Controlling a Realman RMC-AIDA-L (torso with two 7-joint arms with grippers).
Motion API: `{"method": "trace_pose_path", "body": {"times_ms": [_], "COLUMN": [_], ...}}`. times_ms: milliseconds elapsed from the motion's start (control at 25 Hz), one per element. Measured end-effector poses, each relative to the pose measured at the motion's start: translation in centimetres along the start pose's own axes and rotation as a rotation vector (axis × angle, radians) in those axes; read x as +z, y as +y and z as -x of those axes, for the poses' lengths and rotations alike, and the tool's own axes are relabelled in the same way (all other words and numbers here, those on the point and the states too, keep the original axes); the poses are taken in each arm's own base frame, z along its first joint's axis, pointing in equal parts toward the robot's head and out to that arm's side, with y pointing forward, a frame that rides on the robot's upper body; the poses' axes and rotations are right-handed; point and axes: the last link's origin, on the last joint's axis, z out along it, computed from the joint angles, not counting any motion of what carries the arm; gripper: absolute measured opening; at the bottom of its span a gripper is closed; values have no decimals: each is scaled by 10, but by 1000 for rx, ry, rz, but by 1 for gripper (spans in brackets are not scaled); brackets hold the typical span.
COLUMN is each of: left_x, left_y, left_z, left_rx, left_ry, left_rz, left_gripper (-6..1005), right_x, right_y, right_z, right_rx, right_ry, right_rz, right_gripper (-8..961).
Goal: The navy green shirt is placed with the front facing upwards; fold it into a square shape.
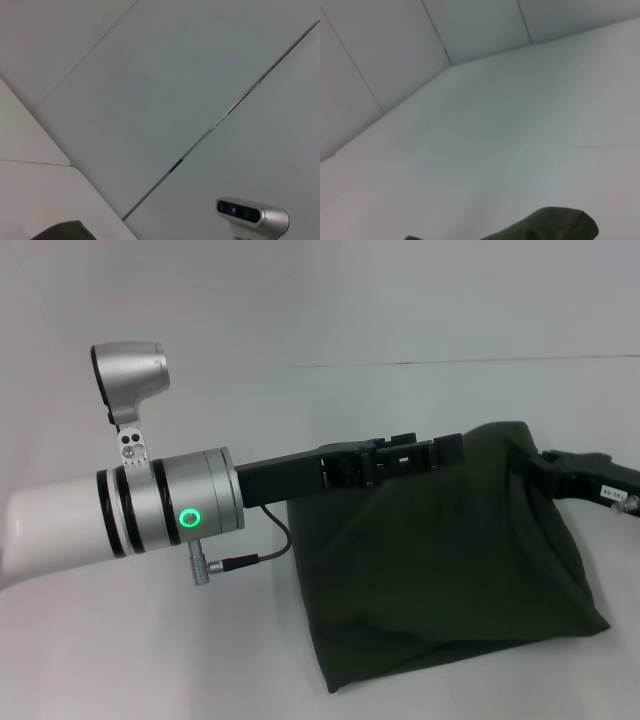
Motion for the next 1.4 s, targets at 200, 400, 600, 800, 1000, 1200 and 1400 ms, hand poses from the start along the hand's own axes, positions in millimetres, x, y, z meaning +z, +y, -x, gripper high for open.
{"method": "trace_pose_path", "body": {"times_ms": [200,400,600,800,1000,1200,1400], "left_x": [0,-1,-1,-1,-3,-6,-6], "left_y": [0,0,0,0,0,-2,-2], "left_z": [0,1,2,2,1,-2,-3], "left_rx": [0,-3,-6,-6,-7,-9,-8], "left_ry": [0,0,1,3,9,27,29], "left_rz": [1,2,1,3,0,-9,-10], "left_gripper": [965,965,965,965,965,965,965], "right_x": [7,13,12,-6,-22,-11,19], "right_y": [-3,-11,-12,-26,-22,8,32], "right_z": [9,1,-6,2,6,2,-8], "right_rx": [-15,-16,-14,30,-23,-103,-137], "right_ry": [-9,28,14,-89,-126,-103,-1], "right_rz": [-26,-108,-121,-177,-127,53,145], "right_gripper": [88,93,99,105,214,544,724]}}
